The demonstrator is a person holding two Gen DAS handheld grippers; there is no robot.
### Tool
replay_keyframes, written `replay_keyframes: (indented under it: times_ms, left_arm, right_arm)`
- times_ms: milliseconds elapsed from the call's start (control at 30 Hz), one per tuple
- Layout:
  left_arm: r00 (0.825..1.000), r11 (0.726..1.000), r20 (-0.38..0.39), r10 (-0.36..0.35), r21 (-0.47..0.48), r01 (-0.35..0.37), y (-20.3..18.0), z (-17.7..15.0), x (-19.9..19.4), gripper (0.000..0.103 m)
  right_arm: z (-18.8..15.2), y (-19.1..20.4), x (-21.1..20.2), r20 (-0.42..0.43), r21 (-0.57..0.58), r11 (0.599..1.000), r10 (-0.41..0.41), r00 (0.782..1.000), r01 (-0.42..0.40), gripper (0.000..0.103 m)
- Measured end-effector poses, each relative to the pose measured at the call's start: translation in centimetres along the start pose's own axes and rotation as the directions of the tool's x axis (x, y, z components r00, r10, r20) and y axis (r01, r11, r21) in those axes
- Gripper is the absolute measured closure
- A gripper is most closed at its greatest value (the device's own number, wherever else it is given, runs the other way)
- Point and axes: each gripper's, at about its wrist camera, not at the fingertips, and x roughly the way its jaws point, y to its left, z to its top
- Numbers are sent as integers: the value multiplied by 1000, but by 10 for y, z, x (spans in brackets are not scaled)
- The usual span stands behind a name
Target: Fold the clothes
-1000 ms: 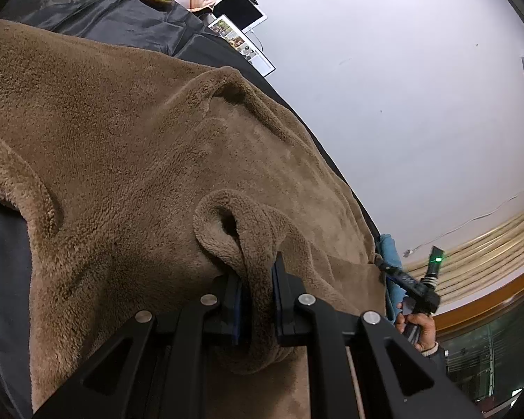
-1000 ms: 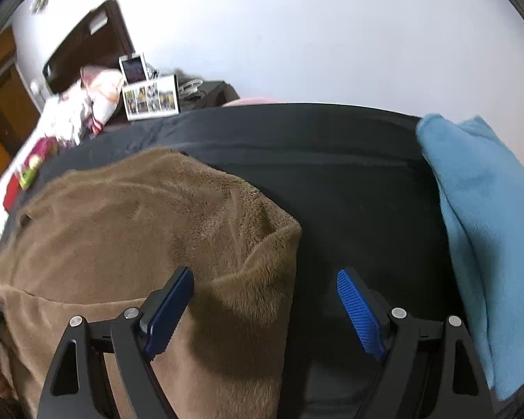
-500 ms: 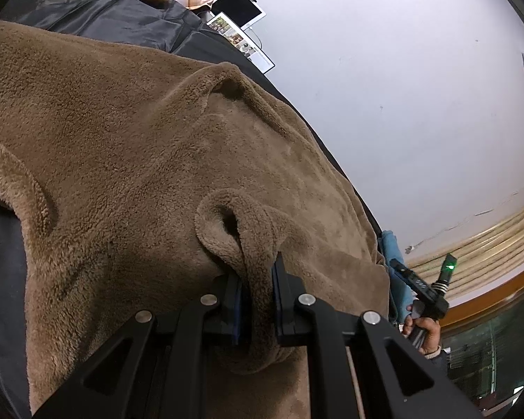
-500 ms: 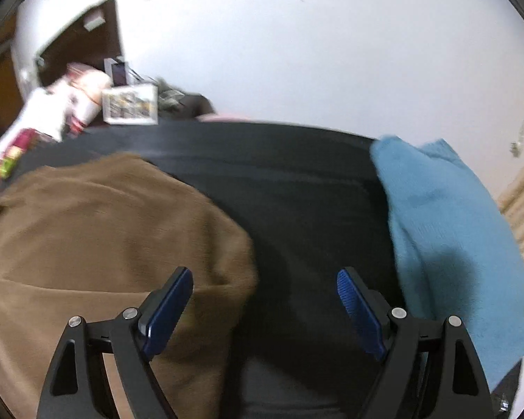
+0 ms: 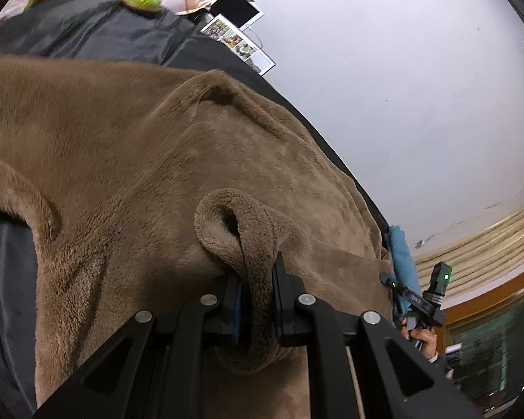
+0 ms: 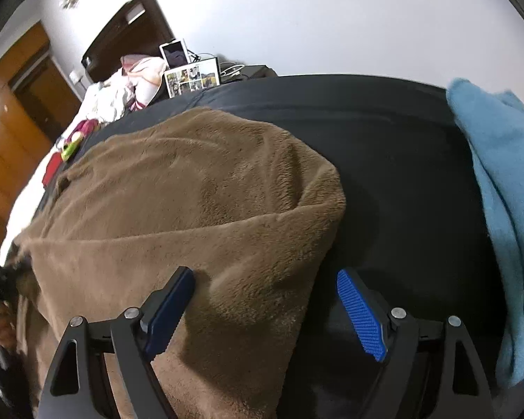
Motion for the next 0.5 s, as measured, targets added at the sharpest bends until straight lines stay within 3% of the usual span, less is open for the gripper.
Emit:
replay_keyframes:
  times_ms: [33,167,333,400,500]
  left_arm:
    - [1000,1000,0,10,14,-10,-5,1,-2,89]
    - [999,996,15,38,83,-39,-26,9,-6,89]
    - [996,982,83,44,182,-59,-53,25,-12,89]
    - [990,970,113,89,216,-112,-59,33,-4,89]
    - [983,960,43,180,210,-185,-50,42,29,88]
  right_arm:
    - [0,1,-2,14,-1,1000,-16,1000,16,54]
    - [1,6,-10,72,-3,997,-80,994,80,77]
    - [2,12,-20,143,0,987,-158,977,160,85]
    - [2,15,-24,172,3,981,-189,967,192,85]
    - [3,15,-21,167,14,975,-221,961,222,85]
